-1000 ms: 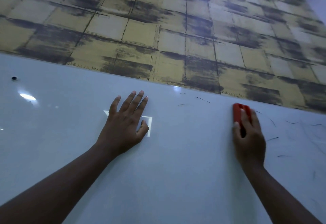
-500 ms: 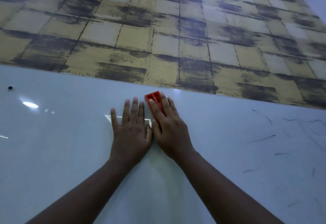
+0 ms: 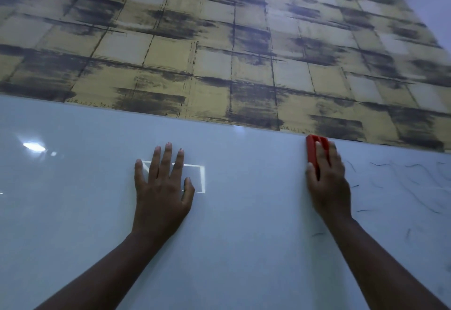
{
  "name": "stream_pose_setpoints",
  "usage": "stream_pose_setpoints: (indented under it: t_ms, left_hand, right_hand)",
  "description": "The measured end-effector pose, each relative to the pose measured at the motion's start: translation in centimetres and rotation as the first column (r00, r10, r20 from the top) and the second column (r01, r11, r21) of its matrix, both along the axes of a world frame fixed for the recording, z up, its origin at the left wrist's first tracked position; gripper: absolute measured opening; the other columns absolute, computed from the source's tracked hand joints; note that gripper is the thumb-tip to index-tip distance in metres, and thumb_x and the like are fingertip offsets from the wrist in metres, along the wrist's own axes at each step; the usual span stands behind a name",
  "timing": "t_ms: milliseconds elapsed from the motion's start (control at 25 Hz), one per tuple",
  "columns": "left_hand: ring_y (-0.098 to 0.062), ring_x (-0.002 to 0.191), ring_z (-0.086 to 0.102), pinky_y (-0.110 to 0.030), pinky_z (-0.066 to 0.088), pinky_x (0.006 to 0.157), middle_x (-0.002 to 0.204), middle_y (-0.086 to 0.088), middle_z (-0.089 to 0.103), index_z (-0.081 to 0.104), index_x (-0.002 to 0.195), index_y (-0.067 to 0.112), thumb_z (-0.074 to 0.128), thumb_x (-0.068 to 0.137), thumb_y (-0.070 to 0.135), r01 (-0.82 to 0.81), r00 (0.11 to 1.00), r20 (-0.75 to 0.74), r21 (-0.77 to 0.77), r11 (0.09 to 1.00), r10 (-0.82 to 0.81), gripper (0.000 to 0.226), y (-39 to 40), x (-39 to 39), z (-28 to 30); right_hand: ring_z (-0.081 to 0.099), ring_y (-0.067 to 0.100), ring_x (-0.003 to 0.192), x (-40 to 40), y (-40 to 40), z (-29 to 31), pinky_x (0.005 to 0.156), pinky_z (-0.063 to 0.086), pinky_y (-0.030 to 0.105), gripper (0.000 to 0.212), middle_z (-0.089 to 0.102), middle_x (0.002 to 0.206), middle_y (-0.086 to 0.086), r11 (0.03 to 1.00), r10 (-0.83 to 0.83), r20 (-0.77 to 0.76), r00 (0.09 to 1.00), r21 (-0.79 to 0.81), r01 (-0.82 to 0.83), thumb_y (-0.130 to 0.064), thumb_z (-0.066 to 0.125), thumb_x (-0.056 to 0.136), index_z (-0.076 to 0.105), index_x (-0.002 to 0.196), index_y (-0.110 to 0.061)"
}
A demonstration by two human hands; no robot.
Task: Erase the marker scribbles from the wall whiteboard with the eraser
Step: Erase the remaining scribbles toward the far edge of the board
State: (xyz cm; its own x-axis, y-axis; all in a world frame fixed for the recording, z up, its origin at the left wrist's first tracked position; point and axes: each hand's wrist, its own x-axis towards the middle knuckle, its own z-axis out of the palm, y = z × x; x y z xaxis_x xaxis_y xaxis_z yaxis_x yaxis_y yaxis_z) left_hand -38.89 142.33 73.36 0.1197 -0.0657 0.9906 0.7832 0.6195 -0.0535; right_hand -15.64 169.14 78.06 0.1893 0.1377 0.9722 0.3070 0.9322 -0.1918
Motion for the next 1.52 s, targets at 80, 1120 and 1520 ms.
stream_pose_setpoints:
  t_ms: [80,1120,1520]
  left_hand:
    - [-0.042,0.155,0.039,-0.073,0.024,0.12,0.165,-0.022,0.042,0.05,0.158,0.008,0.033,0.1,0.037,-0.014,0.999,-0.052,-0.01,1.0,0.013,0.067,0.4,0.3,-0.2]
    - [-0.028,0.161,0.028,-0.061,0.028,0.127,0.173,-0.011,0.031,0.043,0.161,0.005,0.039,0.099,0.021,0.02,0.975,-0.214,-0.194,0.981,-0.062,0.065,7.9,5.3,-6.5]
    - [-0.028,0.161,0.03,-0.057,0.027,0.129,0.172,-0.012,0.032,0.043,0.161,0.004,0.048,0.097,0.016,0.083,0.974,-0.187,-0.217,0.973,-0.125,0.065,6.0,4.6,-9.9]
  right_hand:
    - [0.021,0.034,0.155,0.9,1.1,-0.8,0.1,0.051,0.064,0.065,0.014,0.172,0.002,1.0,-0.006,-0.002,1.0,-0.01,0.006,-0.024,0.049,0.106,0.022,0.164,-0.024]
    - [0.004,0.035,0.159,0.0,-0.9,-11.3,0.127,0.009,0.061,0.068,0.002,0.174,0.006,0.968,-0.001,0.231,0.973,0.246,-0.057,-0.016,0.045,0.104,0.016,0.165,-0.024]
    - [0.019,0.041,0.156,-1.3,-3.5,-17.1,0.124,0.019,0.06,0.065,0.017,0.169,0.02,0.881,-0.251,0.362,0.898,0.469,0.057,-0.017,0.049,0.1,0.027,0.162,-0.015]
